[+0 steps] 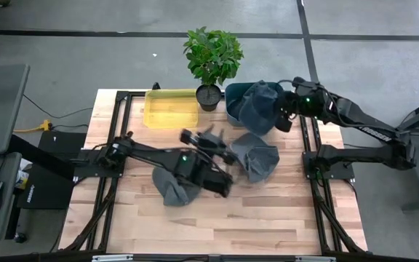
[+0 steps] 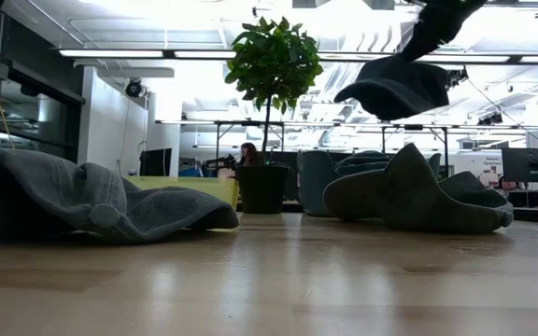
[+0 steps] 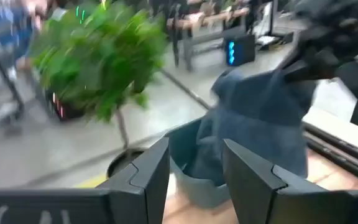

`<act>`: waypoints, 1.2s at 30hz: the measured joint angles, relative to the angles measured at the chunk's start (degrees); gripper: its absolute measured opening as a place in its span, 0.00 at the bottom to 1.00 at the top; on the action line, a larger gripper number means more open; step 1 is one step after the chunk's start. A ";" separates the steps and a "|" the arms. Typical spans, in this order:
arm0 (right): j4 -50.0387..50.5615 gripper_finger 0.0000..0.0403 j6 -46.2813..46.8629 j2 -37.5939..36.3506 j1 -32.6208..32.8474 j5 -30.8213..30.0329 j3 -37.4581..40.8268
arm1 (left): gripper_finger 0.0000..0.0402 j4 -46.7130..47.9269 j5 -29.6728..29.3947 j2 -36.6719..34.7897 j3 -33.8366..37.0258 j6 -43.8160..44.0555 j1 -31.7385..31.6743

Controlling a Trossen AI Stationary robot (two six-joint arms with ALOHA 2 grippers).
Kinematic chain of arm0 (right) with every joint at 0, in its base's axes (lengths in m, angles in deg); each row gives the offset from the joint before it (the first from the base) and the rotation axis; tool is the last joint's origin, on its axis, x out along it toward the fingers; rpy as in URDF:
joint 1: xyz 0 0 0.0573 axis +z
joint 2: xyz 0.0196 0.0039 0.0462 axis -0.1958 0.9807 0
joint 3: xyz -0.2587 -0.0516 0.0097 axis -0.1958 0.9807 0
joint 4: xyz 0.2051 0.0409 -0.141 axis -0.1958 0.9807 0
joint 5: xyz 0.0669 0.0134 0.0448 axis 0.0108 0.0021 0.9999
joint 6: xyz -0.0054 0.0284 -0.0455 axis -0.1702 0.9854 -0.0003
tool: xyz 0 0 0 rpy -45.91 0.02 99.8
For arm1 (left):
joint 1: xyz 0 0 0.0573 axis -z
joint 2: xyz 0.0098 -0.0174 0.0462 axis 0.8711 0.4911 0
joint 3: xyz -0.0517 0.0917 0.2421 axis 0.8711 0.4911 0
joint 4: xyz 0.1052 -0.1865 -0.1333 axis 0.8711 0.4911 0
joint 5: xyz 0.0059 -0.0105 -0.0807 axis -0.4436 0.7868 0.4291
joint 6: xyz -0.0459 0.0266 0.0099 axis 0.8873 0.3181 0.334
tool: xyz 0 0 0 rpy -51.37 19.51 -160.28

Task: Pick & Place hat
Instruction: Put the blue cap into the blue bin

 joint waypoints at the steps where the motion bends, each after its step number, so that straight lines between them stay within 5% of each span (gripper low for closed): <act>1: -0.98 0.00 0.69 0.37 -0.69 -0.03 0.00 | 0.36 5.32 0.78 -0.24 -0.06 5.68 -0.64; 3: -2.22 0.00 1.88 1.29 -2.15 -0.04 0.00 | 0.36 8.08 1.21 -0.34 1.48 11.18 -1.11; 9: -6.23 0.00 3.51 5.84 -3.92 -3.63 0.00 | 0.36 8.48 1.23 -4.06 8.18 7.20 -2.23; 27: -5.80 0.00 14.61 19.55 -10.22 -5.75 -11.28 | 0.36 -0.12 6.79 -26.14 42.32 13.52 -9.99; 30: -4.46 0.00 16.56 22.28 -10.51 -5.79 -14.11 | 0.36 -10.57 7.53 -28.80 46.44 9.43 -11.68; 32: -4.06 0.00 17.65 24.17 -10.59 -5.78 -15.87 | 0.36 -17.39 13.63 -31.24 50.63 3.82 -12.56; 36: -3.29 0.00 19.79 28.07 -10.57 -5.88 -17.15 | 0.36 -48.44 25.10 -32.78 59.38 -17.02 -15.67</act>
